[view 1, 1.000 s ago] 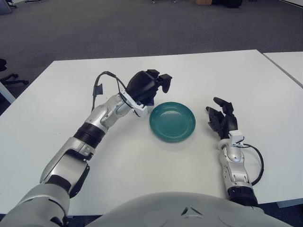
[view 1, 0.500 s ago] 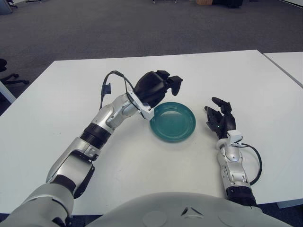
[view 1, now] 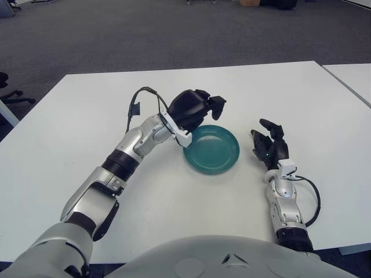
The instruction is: Put the gum into the plate.
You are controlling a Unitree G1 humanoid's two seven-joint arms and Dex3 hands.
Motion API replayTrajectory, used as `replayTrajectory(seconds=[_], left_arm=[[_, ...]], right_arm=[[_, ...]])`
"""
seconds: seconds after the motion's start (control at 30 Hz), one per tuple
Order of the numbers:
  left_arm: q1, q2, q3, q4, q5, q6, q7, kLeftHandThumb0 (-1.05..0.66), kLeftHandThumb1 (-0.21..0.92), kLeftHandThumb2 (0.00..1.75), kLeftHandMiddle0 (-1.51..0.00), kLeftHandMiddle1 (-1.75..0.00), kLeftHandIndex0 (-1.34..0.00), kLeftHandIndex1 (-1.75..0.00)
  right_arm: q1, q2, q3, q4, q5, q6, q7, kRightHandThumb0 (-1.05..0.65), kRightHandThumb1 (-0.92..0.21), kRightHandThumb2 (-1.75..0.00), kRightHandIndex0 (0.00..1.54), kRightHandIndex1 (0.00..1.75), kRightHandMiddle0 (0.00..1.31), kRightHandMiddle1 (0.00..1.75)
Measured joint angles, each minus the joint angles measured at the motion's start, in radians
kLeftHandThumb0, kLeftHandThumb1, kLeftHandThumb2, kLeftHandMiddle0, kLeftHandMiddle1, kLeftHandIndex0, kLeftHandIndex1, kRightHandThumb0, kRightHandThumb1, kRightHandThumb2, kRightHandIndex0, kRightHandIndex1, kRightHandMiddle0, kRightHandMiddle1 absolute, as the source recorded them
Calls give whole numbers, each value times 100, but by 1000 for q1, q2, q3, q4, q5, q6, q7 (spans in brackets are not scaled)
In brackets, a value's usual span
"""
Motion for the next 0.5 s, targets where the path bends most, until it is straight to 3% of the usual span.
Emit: replayTrajectory(seconds=[0.03, 0.07, 0.17, 0.33, 0.5], left_arm=[[-7, 2, 0, 16, 9, 8, 5, -38, 57, 88, -40, -150, -24, -160], [-15, 5, 1, 33, 26, 20, 14, -58, 68, 68, -31, -126, -15, -151], [-42, 20, 0, 69, 77, 62, 39, -84, 84, 40, -21, -83, -5, -125], [-82, 52, 4, 91, 115, 128, 42, -101, 91, 28, -18, -34, -1, -89], [-98, 71, 7, 95, 117, 172, 27, -104, 92, 32, -12, -11, 0, -55]], right_arm=[[0, 0, 0, 1, 0, -2, 0, -50, -85, -61, 47, 48, 6, 95], [0, 1, -1, 1, 1, -4, 0, -49, -85, -62, 47, 50, 7, 95], [0, 1, -1, 3, 1, -5, -1, -47, -83, -65, 47, 52, 7, 95], [-5, 2, -2, 7, 1, -5, -5, -44, -81, -68, 45, 55, 7, 95], [-15, 2, -2, 17, 0, -4, -11, -44, -81, -70, 41, 57, 7, 95]])
